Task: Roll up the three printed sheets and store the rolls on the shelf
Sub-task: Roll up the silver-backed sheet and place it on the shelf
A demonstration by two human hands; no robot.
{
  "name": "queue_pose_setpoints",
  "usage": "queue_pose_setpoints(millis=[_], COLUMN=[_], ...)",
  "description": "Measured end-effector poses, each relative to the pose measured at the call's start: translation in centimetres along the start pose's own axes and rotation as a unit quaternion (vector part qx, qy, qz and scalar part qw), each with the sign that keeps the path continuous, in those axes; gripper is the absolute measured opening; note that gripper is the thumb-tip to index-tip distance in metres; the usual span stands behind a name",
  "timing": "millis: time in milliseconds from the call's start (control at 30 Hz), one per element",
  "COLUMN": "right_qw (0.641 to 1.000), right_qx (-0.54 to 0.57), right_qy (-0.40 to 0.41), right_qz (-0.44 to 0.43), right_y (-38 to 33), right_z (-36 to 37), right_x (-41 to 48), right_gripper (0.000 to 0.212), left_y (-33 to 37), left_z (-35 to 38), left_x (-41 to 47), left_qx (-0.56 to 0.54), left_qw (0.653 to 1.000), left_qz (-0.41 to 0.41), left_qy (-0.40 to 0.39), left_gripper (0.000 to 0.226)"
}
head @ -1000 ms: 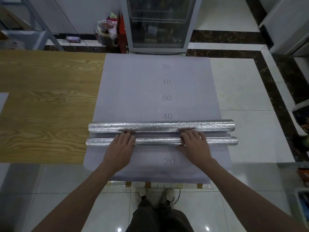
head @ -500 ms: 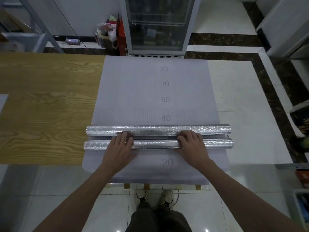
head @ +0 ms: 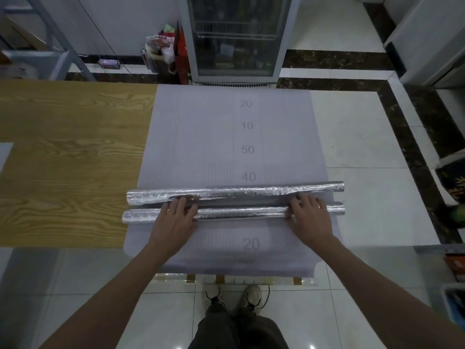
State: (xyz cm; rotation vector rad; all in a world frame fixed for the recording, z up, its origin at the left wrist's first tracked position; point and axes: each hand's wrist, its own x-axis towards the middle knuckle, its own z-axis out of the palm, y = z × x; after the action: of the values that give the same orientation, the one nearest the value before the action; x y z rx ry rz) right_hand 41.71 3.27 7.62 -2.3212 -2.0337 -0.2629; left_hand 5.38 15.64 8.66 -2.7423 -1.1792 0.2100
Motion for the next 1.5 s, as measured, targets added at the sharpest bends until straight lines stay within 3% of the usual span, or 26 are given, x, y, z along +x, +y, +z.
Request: queue_pose_setpoints(millis=[133, 333, 467, 600, 733, 833, 1067, 1233, 1367, 1500], right_qw=[1.0, 0.999, 0.998, 0.996, 0.993, 0.99, 0.992, 0.99, 0.989, 0.988], right_qx=[-0.001, -0.01, -0.017, -0.017, -0.012, -0.024, -0.012, -0.03, -0.031, -0.023], right_qy=[-0.016, -0.046, -0.063, -0.081, -0.116, -0.132, -0.122, -0.134, -0.138, -0.146], right_qz=[0.01, 0.017, 0.02, 0.024, 0.033, 0.036, 0.032, 0.035, 0.042, 0.048], right_y=[0.4, 1.4, 2.0, 2.2, 2.4, 2.9, 3.1, 3.6, 4.0, 4.0], right_z=[-0.5, -1.4, -1.6, -1.7, -1.9, -1.8, -2.6, -2.8, -2.7, -2.8], right_x=[0.3, 0.3, 0.3, 0.6, 0.5, 0.4, 0.2, -0.1, -0.1, 0.1], right_gripper=[0.023, 0.026, 0.028, 0.028, 0.029, 0.029, 0.034, 0.043, 0.039, 0.035], left_y=[-0.4, -1.1, -1.2, -2.3, -2.8, -2.7, -4.1, -4.1, -4.8, -5.2], left_z=[-0.1, -0.3, -1.3, -0.8, -0.8, -0.9, -0.8, -1.2, -1.1, -0.9], left_x=[0.2, -0.3, -0.5, -0.2, -0.3, -0.5, -0.8, -1.2, -1.2, -0.9], left_qx=[-0.012, 0.007, -0.018, -0.019, -0.017, -0.012, -0.029, -0.025, -0.023, -0.02], left_qw=[1.0, 1.0, 0.997, 0.996, 0.999, 0.999, 0.998, 0.999, 0.996, 0.998], left_qz=[-0.015, 0.016, -0.052, -0.052, -0.013, -0.029, -0.022, -0.028, -0.059, -0.051], left_qy=[-0.008, -0.007, -0.056, -0.066, -0.025, -0.018, -0.056, -0.036, -0.064, -0.043], left_gripper=[0.052, 0.031, 0.046, 0.06, 0.031, 0.022, 0.055, 0.03, 0.04, 0.044])
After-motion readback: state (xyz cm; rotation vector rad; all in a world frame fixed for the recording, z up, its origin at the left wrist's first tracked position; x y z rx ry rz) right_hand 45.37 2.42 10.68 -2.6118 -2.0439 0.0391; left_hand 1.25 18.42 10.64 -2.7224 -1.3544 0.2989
